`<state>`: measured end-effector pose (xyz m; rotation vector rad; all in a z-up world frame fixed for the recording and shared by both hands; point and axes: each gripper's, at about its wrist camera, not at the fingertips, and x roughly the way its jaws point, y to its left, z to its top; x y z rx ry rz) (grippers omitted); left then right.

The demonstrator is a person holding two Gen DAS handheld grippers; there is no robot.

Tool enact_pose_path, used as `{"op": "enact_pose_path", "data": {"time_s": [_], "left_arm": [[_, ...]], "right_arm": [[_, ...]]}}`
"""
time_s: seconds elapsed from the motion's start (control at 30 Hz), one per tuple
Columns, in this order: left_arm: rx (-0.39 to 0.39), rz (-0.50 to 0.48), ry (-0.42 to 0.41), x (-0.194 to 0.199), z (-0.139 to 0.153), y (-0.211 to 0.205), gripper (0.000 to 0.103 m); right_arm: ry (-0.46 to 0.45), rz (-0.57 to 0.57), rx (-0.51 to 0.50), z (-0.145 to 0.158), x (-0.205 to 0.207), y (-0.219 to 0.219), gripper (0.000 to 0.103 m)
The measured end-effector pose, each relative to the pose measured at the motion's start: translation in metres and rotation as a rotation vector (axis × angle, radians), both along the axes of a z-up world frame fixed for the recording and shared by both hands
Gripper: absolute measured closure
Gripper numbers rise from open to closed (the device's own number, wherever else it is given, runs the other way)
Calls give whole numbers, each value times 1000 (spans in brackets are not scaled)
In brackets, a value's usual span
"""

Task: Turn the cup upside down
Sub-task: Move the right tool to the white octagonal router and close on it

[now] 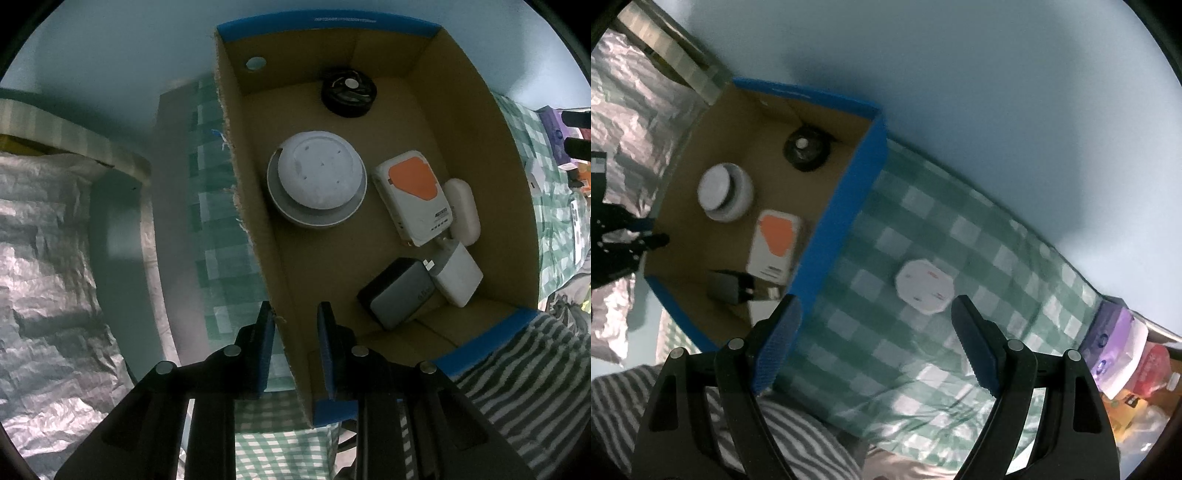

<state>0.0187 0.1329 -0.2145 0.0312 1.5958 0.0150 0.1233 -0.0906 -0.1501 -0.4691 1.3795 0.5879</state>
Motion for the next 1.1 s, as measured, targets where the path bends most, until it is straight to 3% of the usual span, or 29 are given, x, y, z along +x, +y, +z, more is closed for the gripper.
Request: {"op": "enact_pose_path", "data": {"time_s": [0.6,0.83,1.1], "left_arm": [[14,45,17,3,-2,0,81],[15,57,25,4,-2,1,81],[14,69,30,6,-3,1,81]], "right_arm": [[55,93,-50,-65,22,-30,21],[44,221,-88,-91,19,-20,21],[-16,404,-200,-117,11,-4,21]]}}
